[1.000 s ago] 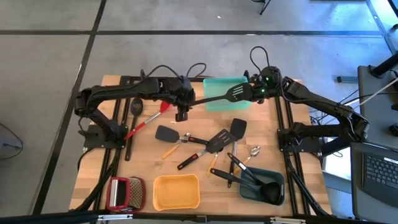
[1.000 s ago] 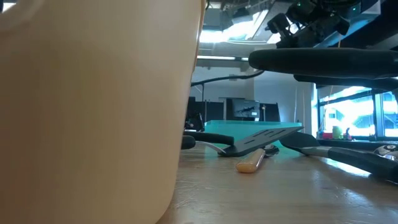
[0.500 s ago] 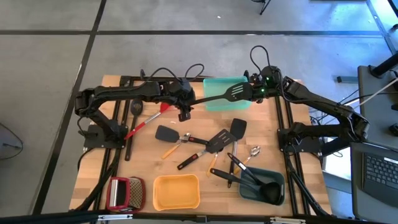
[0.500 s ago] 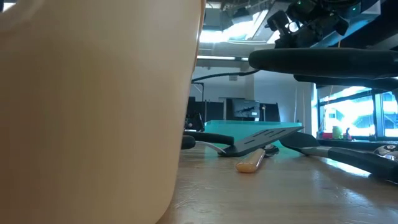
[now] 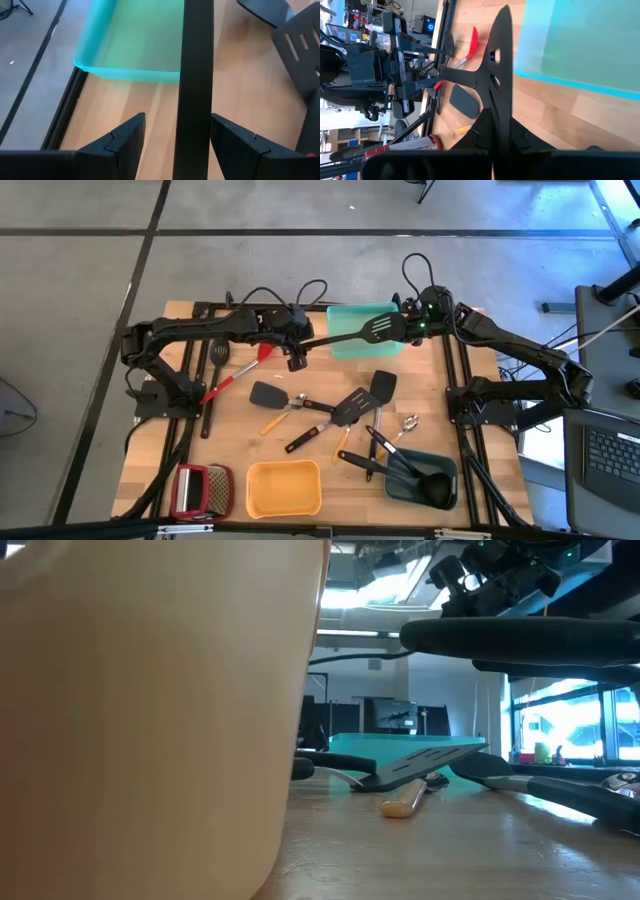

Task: Pick & Place Kitchen Items
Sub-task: Put the black spatula into the green bin

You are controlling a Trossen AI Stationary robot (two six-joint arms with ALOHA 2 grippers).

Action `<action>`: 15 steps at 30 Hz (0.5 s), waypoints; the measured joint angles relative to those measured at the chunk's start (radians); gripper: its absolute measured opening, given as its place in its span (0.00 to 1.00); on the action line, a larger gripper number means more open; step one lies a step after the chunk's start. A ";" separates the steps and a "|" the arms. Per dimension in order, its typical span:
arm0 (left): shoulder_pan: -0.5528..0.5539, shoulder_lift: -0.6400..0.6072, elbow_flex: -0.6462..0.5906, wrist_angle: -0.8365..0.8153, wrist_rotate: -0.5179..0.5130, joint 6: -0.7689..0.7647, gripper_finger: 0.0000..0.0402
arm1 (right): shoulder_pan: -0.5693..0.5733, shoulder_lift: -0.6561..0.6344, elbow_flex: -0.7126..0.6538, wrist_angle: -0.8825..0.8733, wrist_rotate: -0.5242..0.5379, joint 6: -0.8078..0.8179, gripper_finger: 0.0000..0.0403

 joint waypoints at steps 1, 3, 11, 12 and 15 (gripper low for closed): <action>0.000 0.000 0.000 0.000 0.001 0.000 0.53 | 0.000 0.000 0.000 0.001 0.000 0.000 0.01; -0.001 0.000 0.000 0.003 0.002 0.000 0.53 | 0.000 0.000 0.000 0.002 0.000 0.004 0.01; -0.001 0.044 0.000 0.020 0.008 -0.006 0.52 | 0.001 0.000 0.000 0.038 0.000 0.011 0.01; -0.001 0.055 0.000 0.019 0.009 -0.007 0.52 | 0.001 0.000 0.000 0.039 0.000 0.012 0.01; 0.000 0.083 0.000 0.016 0.011 -0.018 0.52 | 0.005 0.000 0.000 0.040 0.000 0.011 0.01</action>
